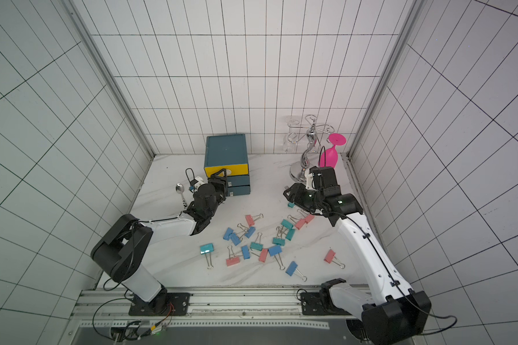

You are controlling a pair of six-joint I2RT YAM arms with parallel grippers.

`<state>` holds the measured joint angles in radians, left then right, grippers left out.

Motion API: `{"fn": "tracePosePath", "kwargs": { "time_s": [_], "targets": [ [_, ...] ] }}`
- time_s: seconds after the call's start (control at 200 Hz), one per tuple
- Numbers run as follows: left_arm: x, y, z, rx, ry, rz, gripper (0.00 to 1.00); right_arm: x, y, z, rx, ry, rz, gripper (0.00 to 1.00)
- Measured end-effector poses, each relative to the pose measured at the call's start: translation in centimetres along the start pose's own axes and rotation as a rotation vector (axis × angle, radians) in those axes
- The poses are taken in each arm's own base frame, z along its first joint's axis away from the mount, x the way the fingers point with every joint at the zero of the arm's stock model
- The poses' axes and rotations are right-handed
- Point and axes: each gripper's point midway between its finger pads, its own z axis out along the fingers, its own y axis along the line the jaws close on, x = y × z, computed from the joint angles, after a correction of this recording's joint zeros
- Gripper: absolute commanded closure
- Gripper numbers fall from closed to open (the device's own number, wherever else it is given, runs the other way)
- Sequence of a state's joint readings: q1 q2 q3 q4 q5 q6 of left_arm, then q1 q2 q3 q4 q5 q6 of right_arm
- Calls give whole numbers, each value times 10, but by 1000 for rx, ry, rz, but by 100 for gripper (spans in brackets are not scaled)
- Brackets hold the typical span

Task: Put the binder clips in the drawer according to color
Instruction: Open the drawer in the storage box.

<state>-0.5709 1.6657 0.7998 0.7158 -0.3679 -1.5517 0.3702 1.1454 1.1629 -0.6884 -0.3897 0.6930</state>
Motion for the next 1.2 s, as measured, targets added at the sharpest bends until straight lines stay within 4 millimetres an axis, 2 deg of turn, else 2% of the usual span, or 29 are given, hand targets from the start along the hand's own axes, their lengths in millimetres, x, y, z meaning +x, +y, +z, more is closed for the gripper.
{"fn": "tracePosePath", "kwargs": {
  "time_s": [0.15,0.295,0.46,0.64,1.199],
  "targets": [
    [1,2,4,6,-3,-2,34,1,1,1,-4,8,1,47],
    [4,-4,10,26,-2,-10,35,2,0,1,-5,14,3,47],
    [6,-11,16,46,-2,-18,41,2,0,1,-5,15,3,47],
    [7,-4,19,36,-2,-20,48,1,-1,1,-2,12,6,47],
    [5,-2,24,29,2,-27,59,0,-3,2,2,13,12,47]
  ]
}}
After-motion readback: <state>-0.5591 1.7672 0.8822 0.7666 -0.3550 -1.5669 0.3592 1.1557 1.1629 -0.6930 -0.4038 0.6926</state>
